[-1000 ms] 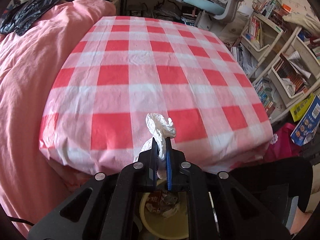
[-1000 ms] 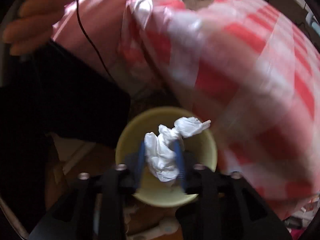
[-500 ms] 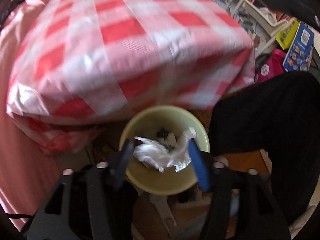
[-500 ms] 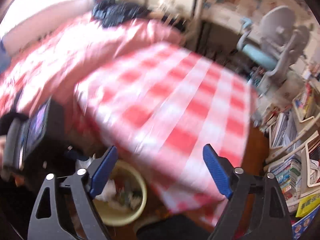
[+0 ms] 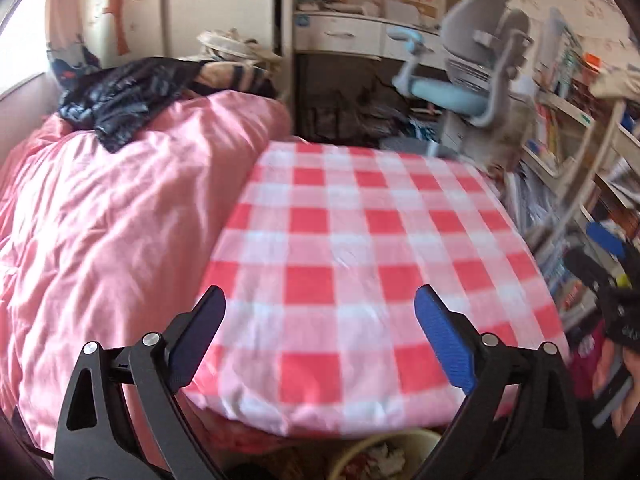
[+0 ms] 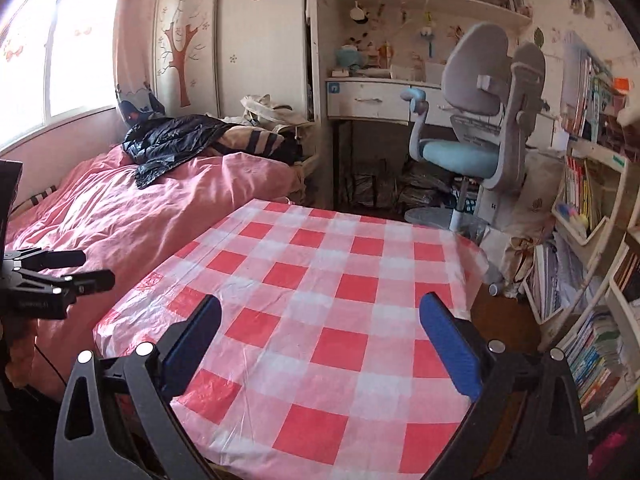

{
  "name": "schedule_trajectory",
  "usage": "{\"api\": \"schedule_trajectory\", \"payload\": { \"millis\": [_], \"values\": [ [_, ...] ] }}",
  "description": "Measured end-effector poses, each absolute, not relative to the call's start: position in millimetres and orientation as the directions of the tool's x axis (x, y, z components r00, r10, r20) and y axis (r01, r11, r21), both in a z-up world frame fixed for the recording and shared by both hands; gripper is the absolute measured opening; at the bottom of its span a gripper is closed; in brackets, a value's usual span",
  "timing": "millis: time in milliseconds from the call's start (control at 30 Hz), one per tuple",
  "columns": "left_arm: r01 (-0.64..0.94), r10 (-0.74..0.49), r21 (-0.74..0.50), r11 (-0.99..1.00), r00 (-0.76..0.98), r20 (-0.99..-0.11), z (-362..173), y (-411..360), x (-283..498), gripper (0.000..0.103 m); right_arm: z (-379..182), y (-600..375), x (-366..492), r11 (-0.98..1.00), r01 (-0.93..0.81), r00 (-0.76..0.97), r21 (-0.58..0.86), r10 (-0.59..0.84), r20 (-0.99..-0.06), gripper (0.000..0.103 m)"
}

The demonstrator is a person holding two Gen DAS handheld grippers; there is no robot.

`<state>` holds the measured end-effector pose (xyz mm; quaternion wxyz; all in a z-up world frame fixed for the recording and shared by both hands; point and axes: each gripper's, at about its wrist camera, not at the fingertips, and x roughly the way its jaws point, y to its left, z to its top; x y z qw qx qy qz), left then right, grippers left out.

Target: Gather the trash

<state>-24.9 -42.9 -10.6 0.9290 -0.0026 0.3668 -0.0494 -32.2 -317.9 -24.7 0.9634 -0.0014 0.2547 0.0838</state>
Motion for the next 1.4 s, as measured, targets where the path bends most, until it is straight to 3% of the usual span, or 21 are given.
{"api": "schedule_trajectory", "payload": {
  "millis": [67,167,700,1400],
  "values": [
    [0.033,-0.060,-0.053,0.998,0.741,-0.669,-17.6,-31.1,-15.3,0.094,-23.9,-320.9,-29.2,0.988,-0.144,0.864,0.056,0.153,-0.480,0.095],
    [-0.046,-0.045,-0.098,0.994,0.649,-0.760,-36.2,-16.4,4.6,0.094,-29.6,-324.8,-24.4,0.988,-0.127,0.848,0.093,0.157,-0.506,0.095],
    [-0.011,-0.066,-0.103,0.995,0.698,-0.713,-31.6,-27.1,-5.4,0.094,-35.3,-306.7,-27.0,0.985,-0.174,0.829,-0.012,0.140,-0.541,0.095],
    [0.024,-0.098,-0.120,0.992,0.743,-0.662,-18.6,-31.5,-11.6,0.096,-39.0,-305.3,-22.6,0.986,-0.165,0.815,-0.034,0.117,-0.568,0.095]
  ]
}}
